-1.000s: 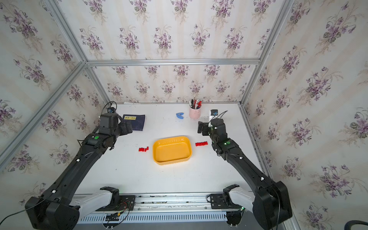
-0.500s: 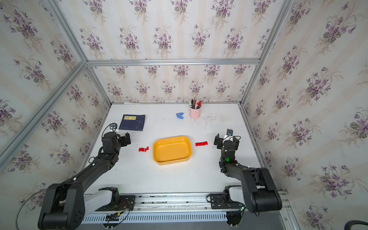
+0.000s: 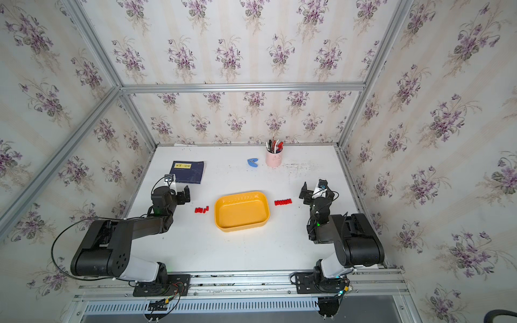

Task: Take the screw protection sleeves out of the storage box
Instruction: Reset both arms

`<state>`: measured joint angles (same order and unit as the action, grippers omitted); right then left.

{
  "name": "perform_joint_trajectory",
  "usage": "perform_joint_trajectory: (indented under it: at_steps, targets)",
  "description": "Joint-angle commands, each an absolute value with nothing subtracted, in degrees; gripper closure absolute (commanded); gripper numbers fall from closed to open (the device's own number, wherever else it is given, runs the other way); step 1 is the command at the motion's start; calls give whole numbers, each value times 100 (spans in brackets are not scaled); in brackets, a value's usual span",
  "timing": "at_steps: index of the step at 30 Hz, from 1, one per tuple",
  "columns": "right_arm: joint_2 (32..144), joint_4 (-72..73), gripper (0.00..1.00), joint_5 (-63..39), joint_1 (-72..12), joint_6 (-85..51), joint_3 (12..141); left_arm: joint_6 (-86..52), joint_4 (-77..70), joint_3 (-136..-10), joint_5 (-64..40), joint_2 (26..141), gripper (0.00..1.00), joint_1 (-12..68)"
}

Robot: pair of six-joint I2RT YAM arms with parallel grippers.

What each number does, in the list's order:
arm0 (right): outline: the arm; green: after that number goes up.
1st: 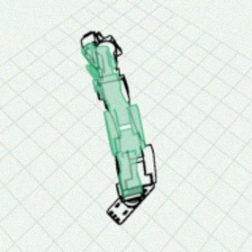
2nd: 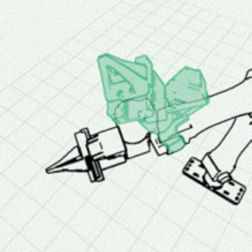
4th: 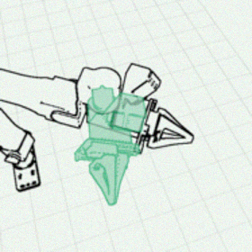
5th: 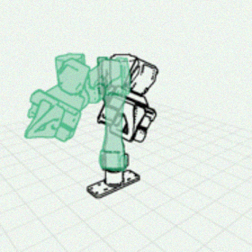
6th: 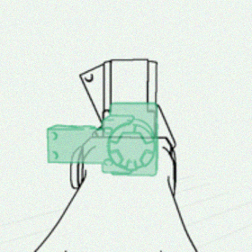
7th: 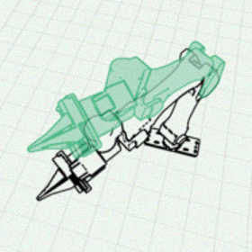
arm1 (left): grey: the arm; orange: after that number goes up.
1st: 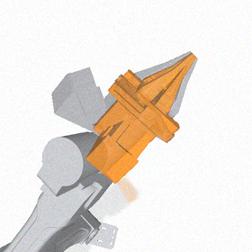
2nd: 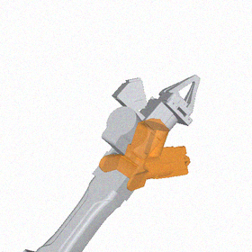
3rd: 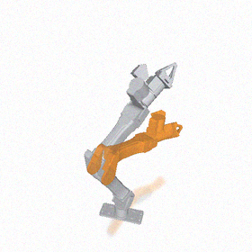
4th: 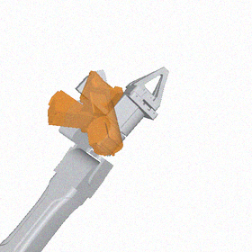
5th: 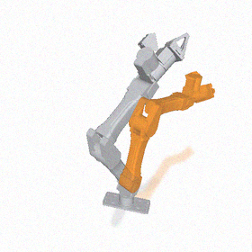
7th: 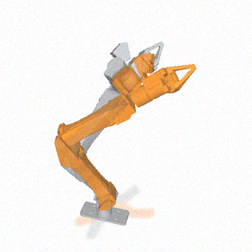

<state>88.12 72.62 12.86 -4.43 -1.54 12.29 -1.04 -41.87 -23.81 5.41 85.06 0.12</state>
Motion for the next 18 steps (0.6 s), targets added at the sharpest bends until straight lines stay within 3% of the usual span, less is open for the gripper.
perform_joint_trajectory:
  at_steps: [1,18]
  targets:
    - [8796,7372,0,1273,-437,-192,1225,-84,-4158,-2418,579,8480,0,23]
    - [8783,7355,0,1271,-425,-202,1226,-62,-4184,-2421,633,8486,0,45]
